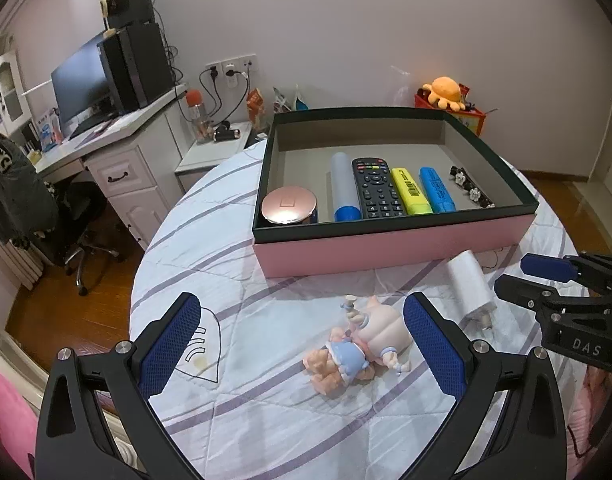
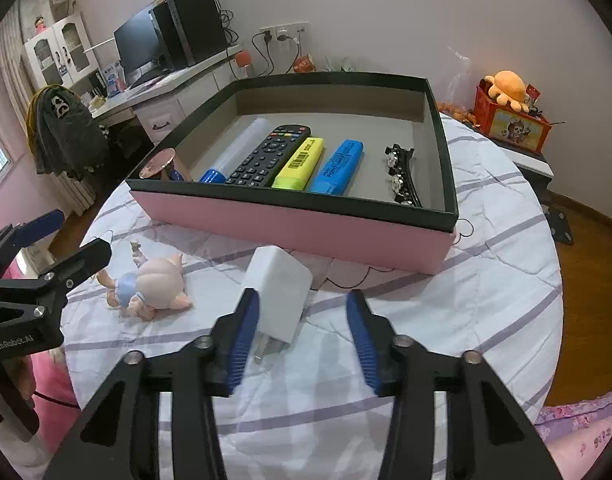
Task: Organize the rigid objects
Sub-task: 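Reach the right gripper to the white charger plug and close on it, then carry the charger plug with the right gripper into the box beside the blue highlighter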
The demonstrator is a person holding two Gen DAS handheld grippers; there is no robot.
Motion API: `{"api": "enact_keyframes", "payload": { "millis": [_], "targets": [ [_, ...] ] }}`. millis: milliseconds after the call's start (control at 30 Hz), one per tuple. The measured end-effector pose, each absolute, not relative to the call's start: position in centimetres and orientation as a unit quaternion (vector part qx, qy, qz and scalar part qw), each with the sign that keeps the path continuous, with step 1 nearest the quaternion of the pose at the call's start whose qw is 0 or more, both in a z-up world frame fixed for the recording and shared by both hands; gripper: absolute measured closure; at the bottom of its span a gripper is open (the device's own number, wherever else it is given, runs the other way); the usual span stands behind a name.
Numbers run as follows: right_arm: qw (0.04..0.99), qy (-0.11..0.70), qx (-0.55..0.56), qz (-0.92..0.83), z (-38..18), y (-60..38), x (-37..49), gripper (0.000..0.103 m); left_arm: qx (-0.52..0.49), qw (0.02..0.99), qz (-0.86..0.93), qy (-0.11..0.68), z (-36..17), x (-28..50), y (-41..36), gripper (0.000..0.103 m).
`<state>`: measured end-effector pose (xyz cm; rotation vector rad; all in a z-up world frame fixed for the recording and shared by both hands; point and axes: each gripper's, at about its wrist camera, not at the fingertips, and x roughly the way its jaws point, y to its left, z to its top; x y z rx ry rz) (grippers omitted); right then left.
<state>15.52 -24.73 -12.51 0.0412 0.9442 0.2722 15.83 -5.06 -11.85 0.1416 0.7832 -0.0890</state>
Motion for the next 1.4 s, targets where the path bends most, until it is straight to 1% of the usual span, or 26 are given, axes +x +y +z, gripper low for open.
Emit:
{"api": "enact_keyframes", "payload": {
  "millis": [100, 200, 333, 367, 400, 500, 533, 600, 833, 1000, 1133, 1300, 1400],
  "targets": [
    [0.879, 0.453, 0.026, 0.148, -12.6, -23.9, 15.2, 0.044, 0.067, 0.92, -0.043, 0.384, -12.0, 15.9, -4.9, 0.0],
    [0.876, 0.458, 0.038, 0.148, -13.4, -23.3, 15.7, 0.044, 0.067, 0.92, -0.041, 0.384, -12.2, 15.8, -4.5, 0.0],
    [0.871, 0.463, 0.083, 0.141, -14.4, -22.9, 16.5, 0.044, 0.065, 0.919, -0.039, 0.387, -12.4, 15.9, -4.0, 0.0],
    [0.872, 0.462, 0.087, 0.136, -14.5, -22.6, 16.5, 0.043, 0.064, 0.919, -0.039, 0.387, -12.4, 15.9, -3.8, 0.0],
    [0.873, 0.461, 0.09, 0.133, -14.7, -22.2, 16.6, 0.038, 0.064, 0.919, -0.039, 0.388, -12.5, 16.0, -3.8, 0.0],
    [0.88, 0.453, 0.072, 0.124, -14.9, -20.9, 16.8, 0.037, 0.065, 0.918, -0.039, 0.39, -12.5, 16.1, -3.5, 0.0],
    [0.883, 0.452, 0.056, 0.111, -15.0, -20.7, 17.0, 0.041, 0.065, 0.918, -0.039, 0.39, -12.6, 16.0, -3.4, 0.0],
    [0.881, 0.458, 0.048, 0.109, -15.6, -20.5, 17.3, 0.057, 0.063, 0.918, -0.04, 0.39, -12.6, 16.0, -3.2, 0.0],
    [0.88, 0.454, 0.037, 0.132, -14.3, -20.7, 16.7, 0.059, 0.053, 0.922, -0.047, 0.381, -12.1, 16.3, -3.3, 0.0],
    [0.898, 0.417, 0.038, 0.135, -10.0, -21.7, 16.9, 0.059, 0.047, 0.925, -0.05, 0.373, -11.3, 17.1, -3.6, 0.0],
    [0.909, 0.402, 0.035, 0.105, -7.5, -23.7, 19.6, 0.059, 0.044, 0.927, -0.052, 0.37, -11.1, 17.9, -3.6, 0.0],
    [0.895, 0.438, 0.024, 0.075, -8.7, -25.5, 24.2, 0.059, 0.04, 0.925, -0.052, 0.374, -11.4, 19.2, -3.5, 0.0],
    [0.883, 0.468, -0.018, 0.044, -10.0, -25.4, 26.7, 0.059, 0.038, 0.924, -0.055, 0.377, -11.7, 19.9, -3.3, 0.0]
  ]
}}
